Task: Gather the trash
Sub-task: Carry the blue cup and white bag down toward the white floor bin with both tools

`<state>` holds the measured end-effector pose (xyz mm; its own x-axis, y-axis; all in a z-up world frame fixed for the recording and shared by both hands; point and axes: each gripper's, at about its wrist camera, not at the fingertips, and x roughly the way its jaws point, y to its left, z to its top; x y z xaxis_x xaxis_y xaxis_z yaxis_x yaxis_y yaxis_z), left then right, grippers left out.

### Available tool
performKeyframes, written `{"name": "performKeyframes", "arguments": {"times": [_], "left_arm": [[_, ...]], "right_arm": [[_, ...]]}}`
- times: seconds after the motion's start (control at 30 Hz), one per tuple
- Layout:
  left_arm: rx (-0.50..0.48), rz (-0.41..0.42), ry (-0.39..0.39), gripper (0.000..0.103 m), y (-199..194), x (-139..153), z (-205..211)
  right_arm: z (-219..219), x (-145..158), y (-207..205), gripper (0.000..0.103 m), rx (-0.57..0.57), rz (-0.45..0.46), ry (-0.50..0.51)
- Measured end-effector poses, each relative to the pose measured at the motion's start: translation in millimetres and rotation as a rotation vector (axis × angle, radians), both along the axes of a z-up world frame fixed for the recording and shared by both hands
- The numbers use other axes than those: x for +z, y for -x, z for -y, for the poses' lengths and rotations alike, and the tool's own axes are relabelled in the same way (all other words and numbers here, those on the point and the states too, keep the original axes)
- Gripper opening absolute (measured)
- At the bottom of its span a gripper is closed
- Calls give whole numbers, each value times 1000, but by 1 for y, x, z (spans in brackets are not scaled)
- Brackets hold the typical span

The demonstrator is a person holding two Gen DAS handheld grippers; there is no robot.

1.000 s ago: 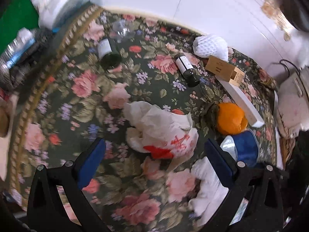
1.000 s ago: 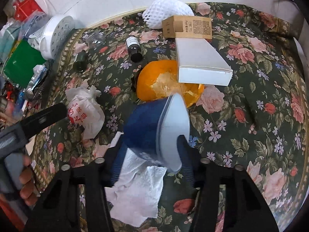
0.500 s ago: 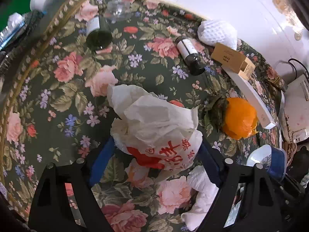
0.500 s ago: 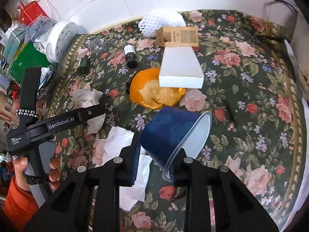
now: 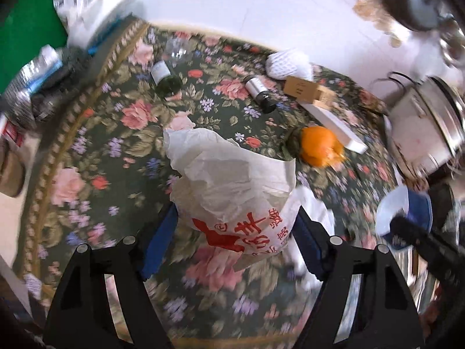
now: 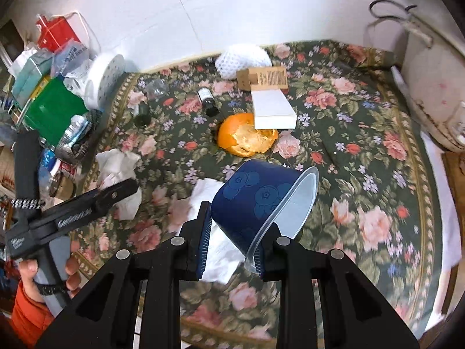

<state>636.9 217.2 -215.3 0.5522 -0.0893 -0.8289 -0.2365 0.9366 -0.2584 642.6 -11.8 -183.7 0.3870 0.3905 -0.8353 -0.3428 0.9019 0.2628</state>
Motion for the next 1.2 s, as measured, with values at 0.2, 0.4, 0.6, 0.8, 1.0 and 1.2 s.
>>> {"name": "performKeyframes", "arguments": {"times": [0.2,0.4,0.6,0.8,1.0,1.2], "left_arm": [[-100,76,-42,77,58,32,2],[-162,124,-54,77,112,56,8],[-196,164,-42,77,158,74,23],[-186,176,-21,77,201,79,46],[-173,146,-29,77,239,67,78],[-164,74,-17,77,274,37,116]], "right_arm": [[-4,29,49,23,-63,100,-2],[-5,53,96,23,-93,159,-7],[-4,72,138,23,-91,194,-3],[3,79,176,23,-66,215,-24],[22,73,214,23,-39,211,-35],[51,51,252,23,-28,162,-21]]}}
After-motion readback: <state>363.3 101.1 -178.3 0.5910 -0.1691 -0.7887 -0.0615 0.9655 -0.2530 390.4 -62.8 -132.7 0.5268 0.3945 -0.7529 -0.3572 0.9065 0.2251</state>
